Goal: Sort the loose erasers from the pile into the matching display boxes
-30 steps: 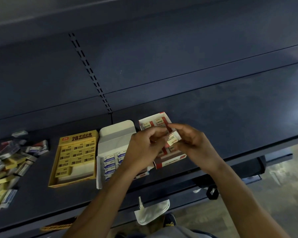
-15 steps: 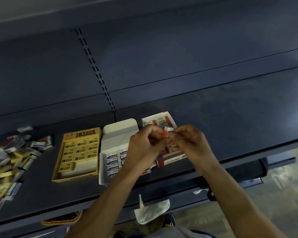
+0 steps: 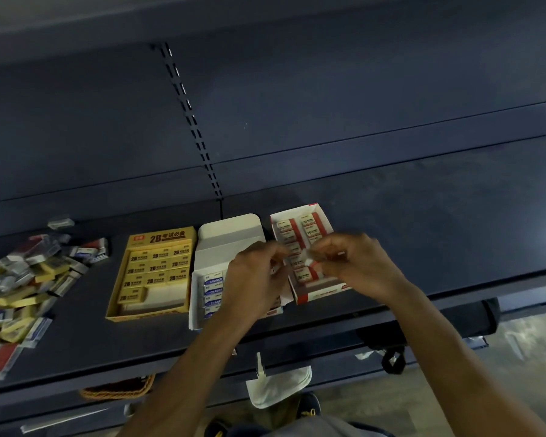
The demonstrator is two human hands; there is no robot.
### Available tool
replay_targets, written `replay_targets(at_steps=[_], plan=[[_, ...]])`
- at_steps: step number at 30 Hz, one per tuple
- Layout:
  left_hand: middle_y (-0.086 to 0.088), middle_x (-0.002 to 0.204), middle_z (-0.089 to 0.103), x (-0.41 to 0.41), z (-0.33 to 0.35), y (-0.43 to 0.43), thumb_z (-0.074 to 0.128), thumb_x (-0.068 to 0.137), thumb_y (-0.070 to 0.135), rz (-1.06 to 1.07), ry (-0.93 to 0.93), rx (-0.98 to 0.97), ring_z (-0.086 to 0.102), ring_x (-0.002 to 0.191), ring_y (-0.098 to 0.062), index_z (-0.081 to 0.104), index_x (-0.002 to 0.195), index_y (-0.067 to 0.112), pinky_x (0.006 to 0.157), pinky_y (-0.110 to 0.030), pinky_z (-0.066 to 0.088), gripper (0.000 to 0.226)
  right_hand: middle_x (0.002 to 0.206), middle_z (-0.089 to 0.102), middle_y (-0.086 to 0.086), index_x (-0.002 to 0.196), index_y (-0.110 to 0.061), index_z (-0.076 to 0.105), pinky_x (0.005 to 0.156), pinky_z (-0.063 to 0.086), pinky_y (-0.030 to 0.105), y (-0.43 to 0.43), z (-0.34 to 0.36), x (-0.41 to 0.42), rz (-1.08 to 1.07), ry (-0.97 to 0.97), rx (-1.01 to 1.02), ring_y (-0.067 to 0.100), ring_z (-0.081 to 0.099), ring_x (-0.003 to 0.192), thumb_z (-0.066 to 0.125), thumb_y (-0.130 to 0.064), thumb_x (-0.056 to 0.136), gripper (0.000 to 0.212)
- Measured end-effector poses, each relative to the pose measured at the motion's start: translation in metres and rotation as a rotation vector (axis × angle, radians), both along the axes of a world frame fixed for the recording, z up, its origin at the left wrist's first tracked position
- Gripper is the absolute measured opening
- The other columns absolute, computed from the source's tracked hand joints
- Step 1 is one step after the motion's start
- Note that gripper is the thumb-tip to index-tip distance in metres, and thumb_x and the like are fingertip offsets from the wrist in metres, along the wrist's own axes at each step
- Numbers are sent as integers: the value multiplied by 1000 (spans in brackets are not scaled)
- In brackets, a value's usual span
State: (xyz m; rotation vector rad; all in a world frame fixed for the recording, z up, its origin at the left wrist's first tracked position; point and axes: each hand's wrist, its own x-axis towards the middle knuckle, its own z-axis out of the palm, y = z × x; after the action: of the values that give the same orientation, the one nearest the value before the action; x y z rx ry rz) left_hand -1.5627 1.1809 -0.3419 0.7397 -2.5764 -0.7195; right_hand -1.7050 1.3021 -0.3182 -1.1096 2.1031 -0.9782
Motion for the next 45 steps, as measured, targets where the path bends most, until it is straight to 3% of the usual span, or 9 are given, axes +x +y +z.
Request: replay_targets(at_steps=[5,9,15,22,28,34,37,41,45], plan=[[-1,99,69,2,-10,1,67,84,23,-10,-33,-89,64,86,-16,68,106,21,76,-27,50,21,114,64,-14,105,-24,70,88,41,7,-2,-2,-3,315,122,188,-6,55,103,68,-22,84,21],[-4,98,69,3,-16,-1,67,84,18,-53,-27,-74,64,85,-19,72,102,19,74,-30,53,19,120,63,-11,108,-24,70,95,39,12,-10,-6,-2,391,128,236,1,52,115,62,-16,89,23],[-4,104,68,3,-17,-3,67,85,19,-76,-47,-46,64,88,-19,73,104,20,78,-27,50,20,106,68,-8,96,-17,72,84,40,7,-17,-6,2,372,207,240,-1,59,97,66,-16,85,12],[1,103,66,1,-17,-7,68,85,20,-68,-63,19,62,90,-14,74,100,23,78,-19,45,17,85,63,-20,82,-22,73,86,45,16,-23,-5,-3,357,110,292,-8,54,85,73,-19,79,5],[3,105,65,0,-18,-8,67,86,22,-48,-87,56,61,93,-13,74,100,25,82,-17,43,16,96,71,-10,88,-20,75,70,40,8,-29,-3,-10,402,117,349,-4,59,83,72,-15,79,10],[4,104,66,0,-19,-9,68,85,21,-54,-79,70,61,91,-12,74,99,24,84,-22,48,16,94,71,-1,89,-13,73,84,50,24,-36,-9,-6,419,170,413,10,64,88,68,-20,83,10],[2,100,67,0,-22,-11,70,82,18,-69,-45,72,62,87,-13,75,96,23,81,-25,51,15,82,67,5,72,-13,63,83,54,34,-42,-16,6,400,315,454,19,64,79,62,-22,87,17],[2,98,68,0,-22,-12,71,81,17,-84,-30,80,62,87,-13,75,95,23,80,-27,51,16,75,61,4,59,-19,46,83,53,35,-44,-15,14,374,417,441,20,62,77,59,-15,87,32],[2,98,67,0,-21,-11,71,81,15,-81,-21,101,62,87,-13,75,95,22,80,-28,52,16,86,66,6,66,-14,57,82,54,33,-42,-13,9,374,341,460,20,63,83,61,-17,86,21]])
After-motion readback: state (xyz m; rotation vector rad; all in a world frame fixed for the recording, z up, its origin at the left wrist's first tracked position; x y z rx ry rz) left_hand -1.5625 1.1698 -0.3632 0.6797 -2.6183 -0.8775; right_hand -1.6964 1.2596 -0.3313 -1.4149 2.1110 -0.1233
